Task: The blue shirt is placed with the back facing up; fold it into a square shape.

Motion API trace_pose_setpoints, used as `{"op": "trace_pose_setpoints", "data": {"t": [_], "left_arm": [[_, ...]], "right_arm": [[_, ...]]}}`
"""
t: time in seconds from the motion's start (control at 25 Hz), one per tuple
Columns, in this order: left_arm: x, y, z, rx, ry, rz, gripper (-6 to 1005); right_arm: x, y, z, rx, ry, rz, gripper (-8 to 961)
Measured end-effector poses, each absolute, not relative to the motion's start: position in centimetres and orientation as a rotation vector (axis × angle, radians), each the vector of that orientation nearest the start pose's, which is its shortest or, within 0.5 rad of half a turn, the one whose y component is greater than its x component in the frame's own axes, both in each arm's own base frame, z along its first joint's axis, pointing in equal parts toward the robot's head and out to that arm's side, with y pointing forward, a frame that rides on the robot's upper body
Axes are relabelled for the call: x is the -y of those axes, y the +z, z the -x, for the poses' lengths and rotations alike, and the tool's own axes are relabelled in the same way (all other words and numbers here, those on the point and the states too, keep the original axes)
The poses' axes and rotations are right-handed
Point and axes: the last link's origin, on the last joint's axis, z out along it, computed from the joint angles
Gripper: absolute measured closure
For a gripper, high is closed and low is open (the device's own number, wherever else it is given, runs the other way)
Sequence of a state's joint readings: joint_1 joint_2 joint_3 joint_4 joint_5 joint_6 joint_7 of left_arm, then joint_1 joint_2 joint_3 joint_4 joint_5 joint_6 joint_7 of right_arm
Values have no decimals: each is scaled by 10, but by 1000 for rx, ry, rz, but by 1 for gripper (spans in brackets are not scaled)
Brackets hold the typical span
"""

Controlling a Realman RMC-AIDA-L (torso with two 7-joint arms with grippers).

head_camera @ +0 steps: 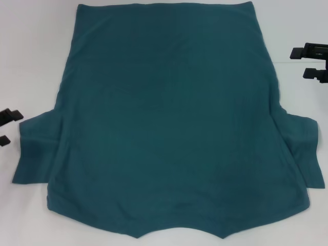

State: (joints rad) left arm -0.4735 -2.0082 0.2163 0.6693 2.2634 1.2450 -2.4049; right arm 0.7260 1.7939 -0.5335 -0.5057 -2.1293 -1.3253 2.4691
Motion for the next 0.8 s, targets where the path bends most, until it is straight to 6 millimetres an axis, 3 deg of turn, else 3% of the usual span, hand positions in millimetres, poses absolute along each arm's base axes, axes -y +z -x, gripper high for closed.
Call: {"op": "trace_pose_setpoints", "data": {"t": [0.8], "left_arm": [[-347, 51, 372, 1855, -671, 1634, 76]], "right_arm": [[-420, 113, -284, -1822, 752, 1954, 70]]}}
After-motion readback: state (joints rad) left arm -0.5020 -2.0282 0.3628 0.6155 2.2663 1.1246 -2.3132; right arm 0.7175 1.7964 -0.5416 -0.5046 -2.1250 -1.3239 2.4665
